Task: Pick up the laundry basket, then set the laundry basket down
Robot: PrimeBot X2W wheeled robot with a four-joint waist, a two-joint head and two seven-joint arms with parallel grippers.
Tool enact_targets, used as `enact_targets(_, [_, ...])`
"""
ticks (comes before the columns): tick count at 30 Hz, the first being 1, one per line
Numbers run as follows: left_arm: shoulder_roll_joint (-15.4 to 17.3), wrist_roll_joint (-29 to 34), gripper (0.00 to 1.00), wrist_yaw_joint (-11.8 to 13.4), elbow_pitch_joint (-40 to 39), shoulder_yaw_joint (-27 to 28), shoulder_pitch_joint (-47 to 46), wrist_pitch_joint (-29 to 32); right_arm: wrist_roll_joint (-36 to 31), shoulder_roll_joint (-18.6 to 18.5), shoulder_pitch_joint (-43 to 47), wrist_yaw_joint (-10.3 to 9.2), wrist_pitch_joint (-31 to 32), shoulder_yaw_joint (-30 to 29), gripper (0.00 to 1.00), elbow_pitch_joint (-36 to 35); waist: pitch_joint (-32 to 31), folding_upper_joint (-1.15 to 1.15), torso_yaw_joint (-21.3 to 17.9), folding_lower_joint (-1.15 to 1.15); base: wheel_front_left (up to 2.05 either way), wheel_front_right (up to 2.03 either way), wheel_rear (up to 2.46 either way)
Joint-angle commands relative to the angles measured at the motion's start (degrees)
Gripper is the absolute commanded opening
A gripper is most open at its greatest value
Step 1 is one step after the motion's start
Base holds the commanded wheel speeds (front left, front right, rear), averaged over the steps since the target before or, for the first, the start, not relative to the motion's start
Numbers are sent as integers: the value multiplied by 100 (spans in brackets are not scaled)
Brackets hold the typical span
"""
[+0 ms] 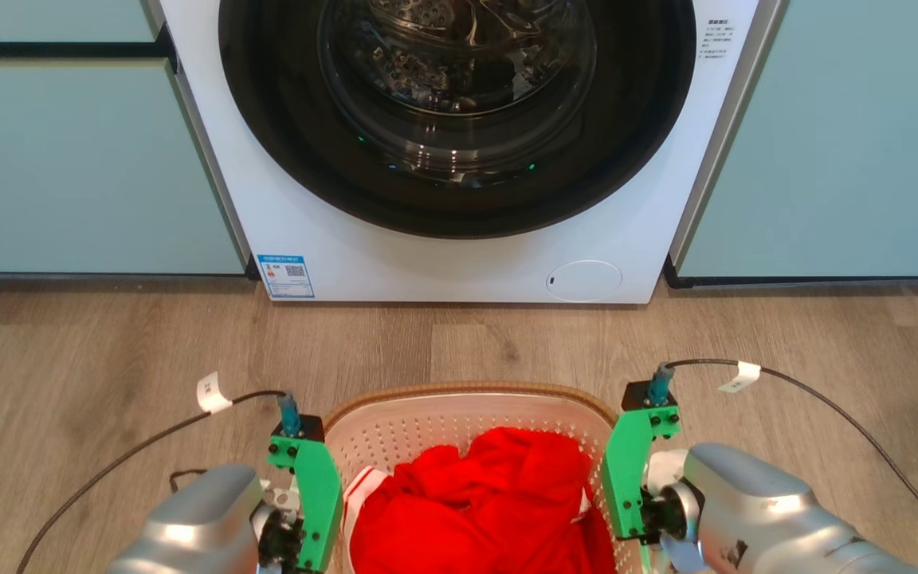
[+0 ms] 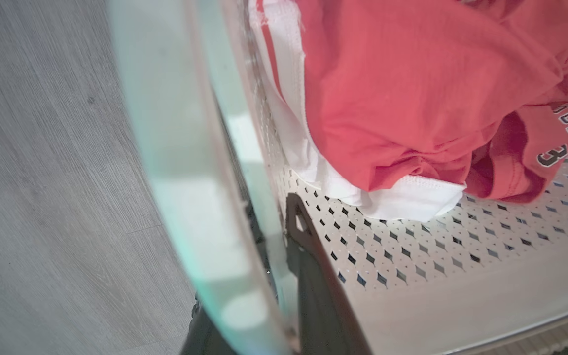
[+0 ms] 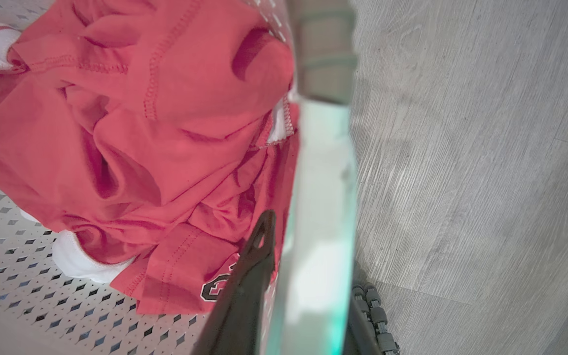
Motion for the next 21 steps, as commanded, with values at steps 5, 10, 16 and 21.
enact_targets(5, [-24, -1, 0, -91, -178, 24, -289, 10, 75, 185, -442, 94, -134, 73, 0, -224, 4, 0, 3, 0, 0, 0, 0])
enact_targets(10, [-36, -8, 0, -91, -169, 23, -287, 8, 118, 185, -459, 94, -140, 115, 0, -198, 23, 0, 7, 0, 0, 0, 0])
enact_targets(16, [-63, 5, 0, -91, -152, 21, -298, -40, 139, 165, -490, 94, -230, 160, 0, -181, 165, 0, 23, 0, 0, 0, 0])
enact_targets(21, [-114, 37, 0, -91, -97, 22, -343, -147, 149, 129, -534, 94, -352, 183, 0, -173, 441, 0, 36, 0, 0, 0, 0])
